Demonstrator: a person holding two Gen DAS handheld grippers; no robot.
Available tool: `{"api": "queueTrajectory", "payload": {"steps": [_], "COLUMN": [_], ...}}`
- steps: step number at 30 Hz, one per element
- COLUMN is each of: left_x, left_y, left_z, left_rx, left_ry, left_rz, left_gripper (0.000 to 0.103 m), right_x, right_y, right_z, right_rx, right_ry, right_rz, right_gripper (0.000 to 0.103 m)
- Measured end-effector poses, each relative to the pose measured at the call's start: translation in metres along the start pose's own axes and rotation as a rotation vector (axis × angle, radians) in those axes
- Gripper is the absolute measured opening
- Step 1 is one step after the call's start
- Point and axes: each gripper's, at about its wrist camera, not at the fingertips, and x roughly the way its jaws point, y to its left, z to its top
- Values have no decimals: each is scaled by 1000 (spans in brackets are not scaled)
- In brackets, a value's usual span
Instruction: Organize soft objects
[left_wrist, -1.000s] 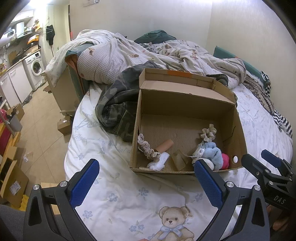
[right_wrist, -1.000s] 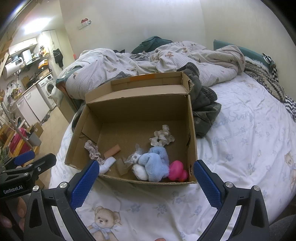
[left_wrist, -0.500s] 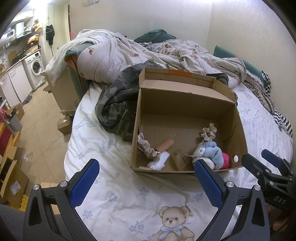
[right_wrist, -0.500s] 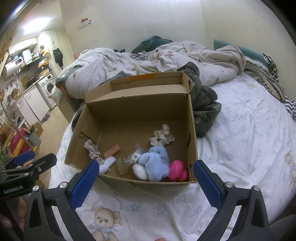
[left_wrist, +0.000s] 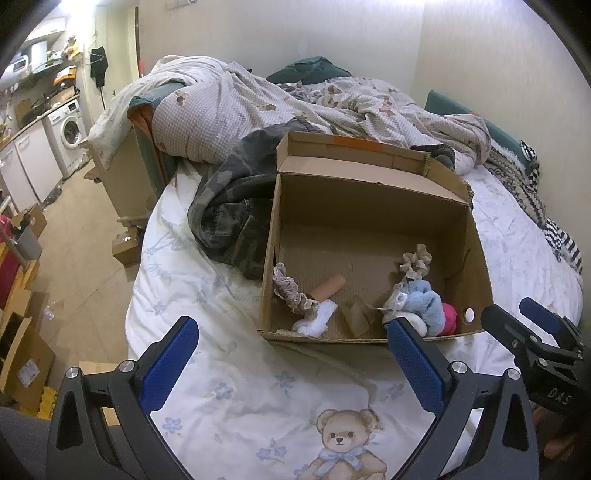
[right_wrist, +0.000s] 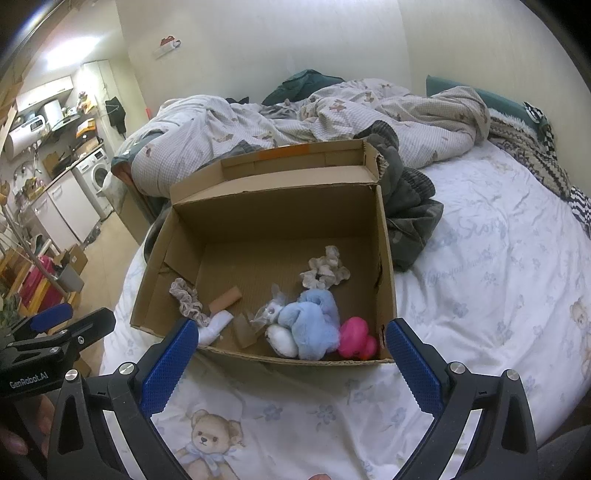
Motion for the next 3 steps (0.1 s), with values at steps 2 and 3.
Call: {"api": "queueTrajectory", "payload": {"steps": [2, 3], "left_x": [0, 0], "left_y": [1, 1], "left_z": [-1, -1], "left_rx": [-4, -5], "left_ry": [2, 3], "left_rz": [-1, -2], "left_gripper": [102, 102], "right_x": [0, 0], "right_y": [0, 0], "right_z": [0, 0], "right_rx": [-2, -1], "right_ry": [0, 0], "right_rz": [-2, 0], "right_gripper": [103, 103]}}
